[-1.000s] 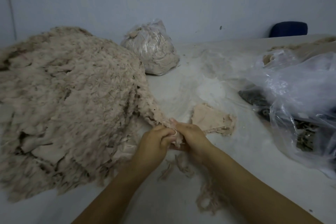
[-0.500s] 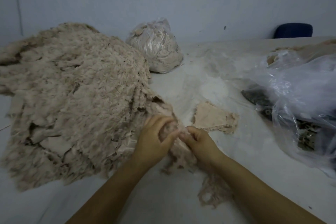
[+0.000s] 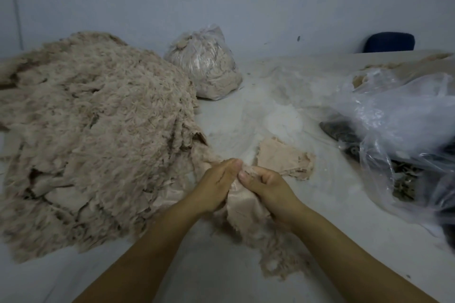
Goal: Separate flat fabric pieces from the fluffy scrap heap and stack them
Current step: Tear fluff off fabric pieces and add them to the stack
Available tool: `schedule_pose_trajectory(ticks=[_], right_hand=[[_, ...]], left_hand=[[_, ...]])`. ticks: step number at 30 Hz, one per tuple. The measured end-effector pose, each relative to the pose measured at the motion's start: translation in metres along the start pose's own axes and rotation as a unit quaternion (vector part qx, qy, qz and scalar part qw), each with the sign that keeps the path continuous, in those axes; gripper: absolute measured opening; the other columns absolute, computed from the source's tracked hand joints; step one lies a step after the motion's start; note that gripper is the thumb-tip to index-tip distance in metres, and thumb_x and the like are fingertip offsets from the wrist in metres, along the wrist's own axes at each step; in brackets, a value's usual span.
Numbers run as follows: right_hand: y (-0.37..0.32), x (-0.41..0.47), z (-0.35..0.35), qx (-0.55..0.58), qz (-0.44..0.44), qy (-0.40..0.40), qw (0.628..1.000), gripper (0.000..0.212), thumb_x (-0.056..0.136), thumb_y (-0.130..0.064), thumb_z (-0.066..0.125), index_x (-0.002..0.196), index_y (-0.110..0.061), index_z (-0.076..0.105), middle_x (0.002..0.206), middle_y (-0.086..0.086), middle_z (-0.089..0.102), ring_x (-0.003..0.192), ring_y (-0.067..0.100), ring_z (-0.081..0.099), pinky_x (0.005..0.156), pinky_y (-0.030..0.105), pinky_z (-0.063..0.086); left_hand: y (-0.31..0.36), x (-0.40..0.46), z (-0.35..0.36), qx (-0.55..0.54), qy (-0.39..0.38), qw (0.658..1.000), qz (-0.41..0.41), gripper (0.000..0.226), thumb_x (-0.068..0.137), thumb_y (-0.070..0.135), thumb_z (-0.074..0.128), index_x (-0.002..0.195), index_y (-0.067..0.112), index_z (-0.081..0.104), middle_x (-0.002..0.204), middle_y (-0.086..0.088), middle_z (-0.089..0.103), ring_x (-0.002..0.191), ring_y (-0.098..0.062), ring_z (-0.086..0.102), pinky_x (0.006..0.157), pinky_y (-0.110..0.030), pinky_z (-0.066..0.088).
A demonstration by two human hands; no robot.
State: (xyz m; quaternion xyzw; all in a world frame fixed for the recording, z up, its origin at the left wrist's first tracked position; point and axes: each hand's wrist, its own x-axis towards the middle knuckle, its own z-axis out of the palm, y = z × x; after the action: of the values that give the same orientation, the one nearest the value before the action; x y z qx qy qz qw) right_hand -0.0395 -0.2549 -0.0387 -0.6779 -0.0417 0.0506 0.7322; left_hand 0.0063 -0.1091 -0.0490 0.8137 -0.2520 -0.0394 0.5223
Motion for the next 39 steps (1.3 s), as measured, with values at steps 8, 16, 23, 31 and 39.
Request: schedule_pose_trajectory(ticks=[8, 16, 23, 31, 39], right_hand=[[0.001, -0.008, -0.029, 0.003, 0.063, 0.123, 0.990, 0.030, 0.096, -0.024, 0.054, 0.072, -0.006, 0.057, 0.068, 0.015, 0.054, 0.064, 0.027, 0.051, 0.063, 0.039, 0.043], [0.005, -0.005, -0.016, 0.050, 0.027, 0.051, 0.997, 0.025, 0.094, -0.027, 0.056, 0.096, -0.007, 0.071, 0.091, 0.016, 0.073, 0.081, 0.028, 0.071, 0.066, 0.031, 0.056], [0.002, -0.005, -0.017, -0.069, 0.029, 0.096, 0.993, 0.044, 0.073, -0.051, 0.072, 0.067, -0.012, 0.052, 0.059, 0.001, 0.051, 0.055, 0.014, 0.050, 0.048, 0.022, 0.041], [0.008, 0.002, -0.008, -0.104, -0.036, 0.085, 0.990, 0.034, 0.090, -0.021, 0.065, 0.071, 0.003, 0.051, 0.065, 0.007, 0.048, 0.062, 0.017, 0.045, 0.061, 0.030, 0.039], [0.021, 0.002, -0.015, -0.105, -0.043, 0.183, 0.977, 0.039, 0.093, -0.023, 0.059, 0.060, -0.013, 0.040, 0.046, -0.006, 0.036, 0.043, 0.009, 0.033, 0.042, 0.019, 0.030]], left_hand=[[-0.034, 0.007, -0.048, 0.204, 0.190, 0.959, -0.047, 0.032, 0.095, 0.021, 0.054, 0.065, 0.010, 0.061, 0.062, -0.006, 0.056, 0.073, -0.031, 0.063, 0.057, -0.027, 0.027], [0.018, 0.003, -0.008, -0.088, 0.024, 0.989, -0.120, 0.054, 0.080, 0.056, 0.064, 0.099, 0.006, 0.070, 0.095, -0.008, 0.069, 0.090, -0.020, 0.061, 0.080, -0.020, 0.044], [0.021, -0.009, 0.006, -0.144, -0.113, 0.969, -0.167, 0.028, 0.079, 0.020, 0.076, 0.059, 0.017, 0.057, 0.053, 0.007, 0.052, 0.047, -0.005, 0.048, 0.047, -0.016, 0.038], [0.026, -0.017, 0.006, -0.112, -0.128, 0.962, -0.213, 0.032, 0.075, 0.035, 0.076, 0.071, 0.009, 0.057, 0.068, -0.011, 0.052, 0.063, -0.022, 0.043, 0.055, -0.027, 0.033], [0.018, -0.025, 0.001, -0.173, -0.093, 0.953, -0.230, 0.023, 0.081, 0.025, 0.071, 0.079, 0.002, 0.069, 0.073, -0.011, 0.061, 0.063, -0.019, 0.054, 0.060, -0.025, 0.041]])
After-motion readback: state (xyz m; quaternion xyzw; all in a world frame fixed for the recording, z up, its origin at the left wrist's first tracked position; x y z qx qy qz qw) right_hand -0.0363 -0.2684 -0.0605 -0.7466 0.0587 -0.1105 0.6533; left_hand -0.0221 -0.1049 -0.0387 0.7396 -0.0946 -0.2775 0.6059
